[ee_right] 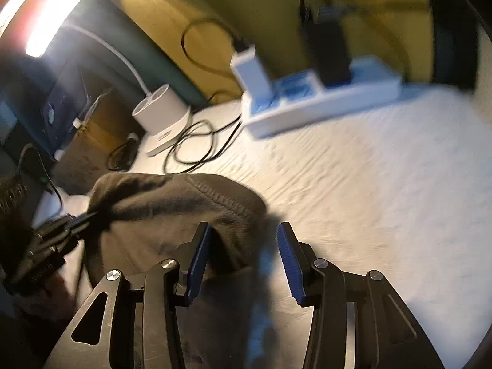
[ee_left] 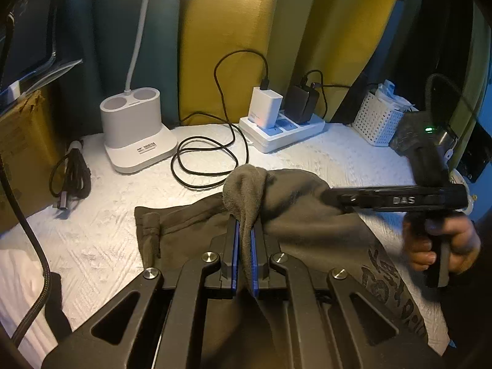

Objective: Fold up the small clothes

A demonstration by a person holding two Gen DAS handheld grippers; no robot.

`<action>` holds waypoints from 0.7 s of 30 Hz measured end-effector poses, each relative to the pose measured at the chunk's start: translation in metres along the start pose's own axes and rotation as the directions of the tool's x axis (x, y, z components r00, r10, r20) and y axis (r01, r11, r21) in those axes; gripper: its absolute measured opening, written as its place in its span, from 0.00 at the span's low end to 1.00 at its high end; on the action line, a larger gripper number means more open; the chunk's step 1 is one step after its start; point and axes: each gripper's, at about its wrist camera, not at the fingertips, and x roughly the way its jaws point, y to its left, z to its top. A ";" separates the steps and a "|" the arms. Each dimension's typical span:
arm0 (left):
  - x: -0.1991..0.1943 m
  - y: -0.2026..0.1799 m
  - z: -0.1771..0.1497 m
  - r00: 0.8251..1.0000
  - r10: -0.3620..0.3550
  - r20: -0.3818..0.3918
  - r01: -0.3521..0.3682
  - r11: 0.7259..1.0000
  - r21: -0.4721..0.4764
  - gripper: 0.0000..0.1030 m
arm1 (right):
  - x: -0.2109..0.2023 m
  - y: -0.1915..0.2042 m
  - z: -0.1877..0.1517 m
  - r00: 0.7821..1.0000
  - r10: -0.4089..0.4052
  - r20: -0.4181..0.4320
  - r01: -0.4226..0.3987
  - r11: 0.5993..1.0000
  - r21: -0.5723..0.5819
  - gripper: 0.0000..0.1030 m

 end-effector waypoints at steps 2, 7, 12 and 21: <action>0.000 0.002 0.000 1.000 -0.003 0.003 0.003 1.000 -0.004 0.05 | 0.008 0.003 0.003 0.999 0.040 -0.011 -0.040 0.999 0.008 0.43; -0.006 0.004 0.007 1.000 -0.005 0.025 0.005 1.000 0.004 0.05 | 0.011 0.022 0.021 0.998 0.044 0.037 -0.042 0.998 -0.045 0.18; 0.006 0.016 0.011 1.000 0.021 -0.011 -0.021 1.000 -0.016 0.05 | 0.013 0.045 0.028 0.993 -0.077 0.089 0.094 0.976 -0.199 0.18; 0.028 0.032 0.003 0.987 0.063 -0.149 -0.081 0.990 -0.115 0.13 | 0.021 0.041 0.012 0.936 -0.320 0.147 0.350 0.892 -0.285 0.55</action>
